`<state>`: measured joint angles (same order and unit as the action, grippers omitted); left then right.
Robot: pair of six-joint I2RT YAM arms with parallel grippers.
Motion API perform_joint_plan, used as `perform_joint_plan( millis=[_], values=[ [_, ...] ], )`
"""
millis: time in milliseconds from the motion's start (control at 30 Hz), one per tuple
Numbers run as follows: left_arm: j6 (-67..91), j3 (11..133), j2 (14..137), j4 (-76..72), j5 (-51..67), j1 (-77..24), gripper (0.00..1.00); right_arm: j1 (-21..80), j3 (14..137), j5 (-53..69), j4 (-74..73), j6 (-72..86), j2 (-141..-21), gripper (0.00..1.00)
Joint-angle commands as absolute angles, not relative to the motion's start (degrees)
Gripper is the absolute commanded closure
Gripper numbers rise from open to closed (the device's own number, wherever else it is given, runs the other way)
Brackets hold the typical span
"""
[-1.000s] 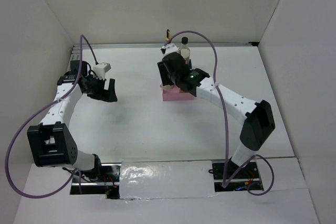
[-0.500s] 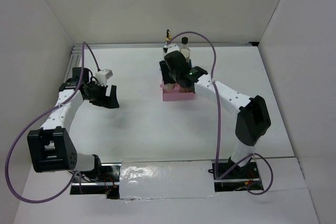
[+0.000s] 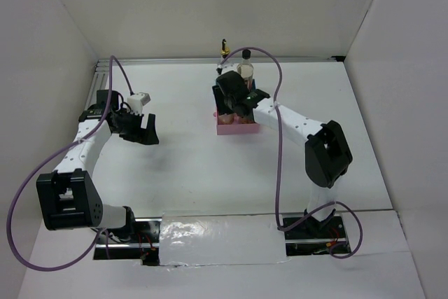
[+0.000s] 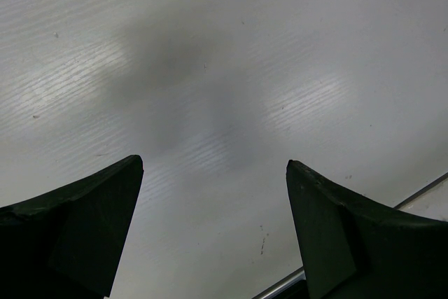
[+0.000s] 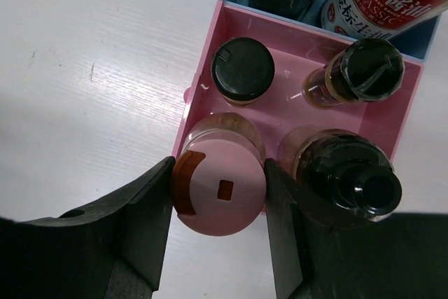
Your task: Organize the condiment bottles
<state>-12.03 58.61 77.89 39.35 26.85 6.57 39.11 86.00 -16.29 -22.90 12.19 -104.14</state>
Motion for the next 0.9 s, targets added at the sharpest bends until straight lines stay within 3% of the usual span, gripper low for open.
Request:
perform_joint_plan(
  millis=[0,533,567,633,667,733,833,867],
  values=[
    [-12.83,59.41,77.69,38.41,27.69,6.33,0.04,39.11,86.48,-17.75,-17.49,12.92,-105.29,1.0],
    [-12.92,59.77,77.6,38.67,27.6,6.33,0.04,38.41,84.55,-18.63,-15.47,14.68,-108.9,0.98],
    [-12.83,59.77,77.43,38.58,27.6,6.33,0.04,38.41,84.64,-18.63,-15.82,14.76,-108.98,0.81],
    [-12.92,59.76,77.61,38.58,27.51,6.33,0.04,38.41,84.73,-18.55,-16.17,14.68,-108.9,0.59],
    [-12.92,59.85,77.61,38.58,27.51,6.33,0.04,38.5,84.81,-18.46,-16.43,14.59,-108.72,0.39],
    [-12.92,60.03,77.69,38.58,27.51,6.33,0.04,38.58,84.55,-18.54,-16.52,14.33,-108.11,0.17],
    [-13.01,60.03,77.78,38.67,27.6,6.33,0.04,38.67,84.81,-18.72,-16.87,13.8,-107.4,0.01],
    [-13.09,60.12,77.87,38.58,27.86,6.33,0.04,38.67,85.16,-18.81,-17.14,13.8,-106.88,0.0]
  ],
)
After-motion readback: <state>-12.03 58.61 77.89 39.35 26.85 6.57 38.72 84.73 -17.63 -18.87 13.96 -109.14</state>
